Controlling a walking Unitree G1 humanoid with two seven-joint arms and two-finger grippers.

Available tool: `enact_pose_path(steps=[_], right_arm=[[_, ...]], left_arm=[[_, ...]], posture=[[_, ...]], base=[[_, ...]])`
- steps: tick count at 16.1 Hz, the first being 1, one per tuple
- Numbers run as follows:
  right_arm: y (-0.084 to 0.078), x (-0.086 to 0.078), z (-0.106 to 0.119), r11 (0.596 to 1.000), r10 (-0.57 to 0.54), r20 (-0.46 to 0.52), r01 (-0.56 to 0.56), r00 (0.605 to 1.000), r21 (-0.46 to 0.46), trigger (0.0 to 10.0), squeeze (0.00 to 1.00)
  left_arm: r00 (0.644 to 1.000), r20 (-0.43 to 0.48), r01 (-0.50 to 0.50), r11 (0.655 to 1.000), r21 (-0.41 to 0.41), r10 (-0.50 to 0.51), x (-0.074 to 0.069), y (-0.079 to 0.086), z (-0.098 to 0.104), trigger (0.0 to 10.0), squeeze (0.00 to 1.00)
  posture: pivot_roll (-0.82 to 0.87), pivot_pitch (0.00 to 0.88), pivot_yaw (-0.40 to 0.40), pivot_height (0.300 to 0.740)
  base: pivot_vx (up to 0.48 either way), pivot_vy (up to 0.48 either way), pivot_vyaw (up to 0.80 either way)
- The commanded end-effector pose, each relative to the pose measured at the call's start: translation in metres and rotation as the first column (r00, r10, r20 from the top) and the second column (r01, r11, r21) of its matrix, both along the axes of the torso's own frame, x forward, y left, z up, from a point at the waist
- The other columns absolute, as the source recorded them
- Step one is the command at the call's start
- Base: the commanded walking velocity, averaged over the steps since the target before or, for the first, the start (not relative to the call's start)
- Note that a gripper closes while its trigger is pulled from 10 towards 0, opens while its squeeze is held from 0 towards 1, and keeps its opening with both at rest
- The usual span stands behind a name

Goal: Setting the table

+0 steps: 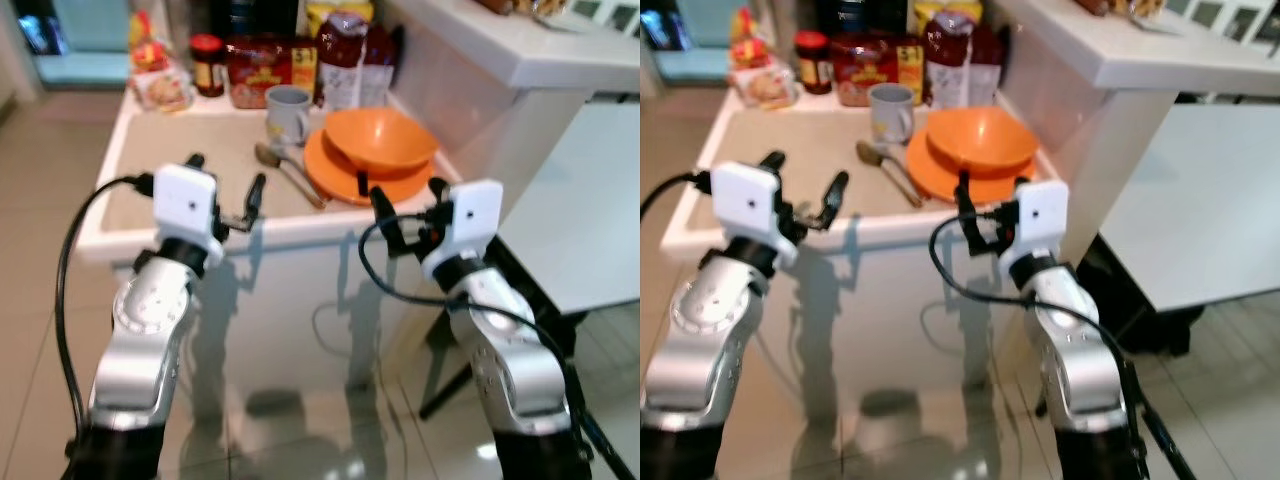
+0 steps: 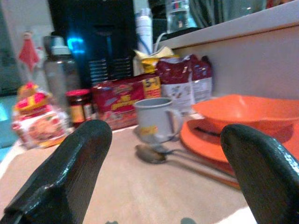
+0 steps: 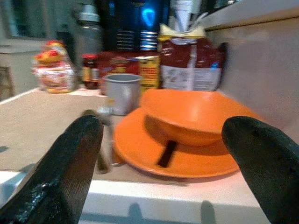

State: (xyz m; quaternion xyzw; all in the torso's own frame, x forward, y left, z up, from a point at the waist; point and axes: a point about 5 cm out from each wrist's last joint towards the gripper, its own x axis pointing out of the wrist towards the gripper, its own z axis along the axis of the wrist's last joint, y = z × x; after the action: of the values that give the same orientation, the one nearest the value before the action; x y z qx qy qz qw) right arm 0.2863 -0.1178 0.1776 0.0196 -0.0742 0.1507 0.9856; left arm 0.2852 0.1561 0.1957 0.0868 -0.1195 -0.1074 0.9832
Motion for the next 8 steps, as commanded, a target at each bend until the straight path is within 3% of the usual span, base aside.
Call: enact_pose_path(steps=[1, 8], right_arm=[[-0.0126, 0.0001, 0.0019, 0.999, -0.044, 0.008, 0.044, 0.999, 0.0, 10.0, 0.0], [-0.0139, 0.0004, 0.0022, 0.998, -0.057, 0.006, 0.057, 0.998, 0.005, 10.0, 0.0]], left_arm=[[0.999, 0.005, 0.043, 0.999, -0.003, -0.043, 0.0006, -0.012, 0.0019, 10.0, 0.0], [0.999, 0.004, 0.048, 0.999, -0.001, -0.048, 0.0005, -0.0124, 0.0017, 10.0, 0.0]], posture=[[0.09, 0.0, -0.081, 0.74], [0.09, 0.0, -0.082, 0.74]], base=[[0.345, 0.0, 0.0], [0.336, 0.0, 0.0]])
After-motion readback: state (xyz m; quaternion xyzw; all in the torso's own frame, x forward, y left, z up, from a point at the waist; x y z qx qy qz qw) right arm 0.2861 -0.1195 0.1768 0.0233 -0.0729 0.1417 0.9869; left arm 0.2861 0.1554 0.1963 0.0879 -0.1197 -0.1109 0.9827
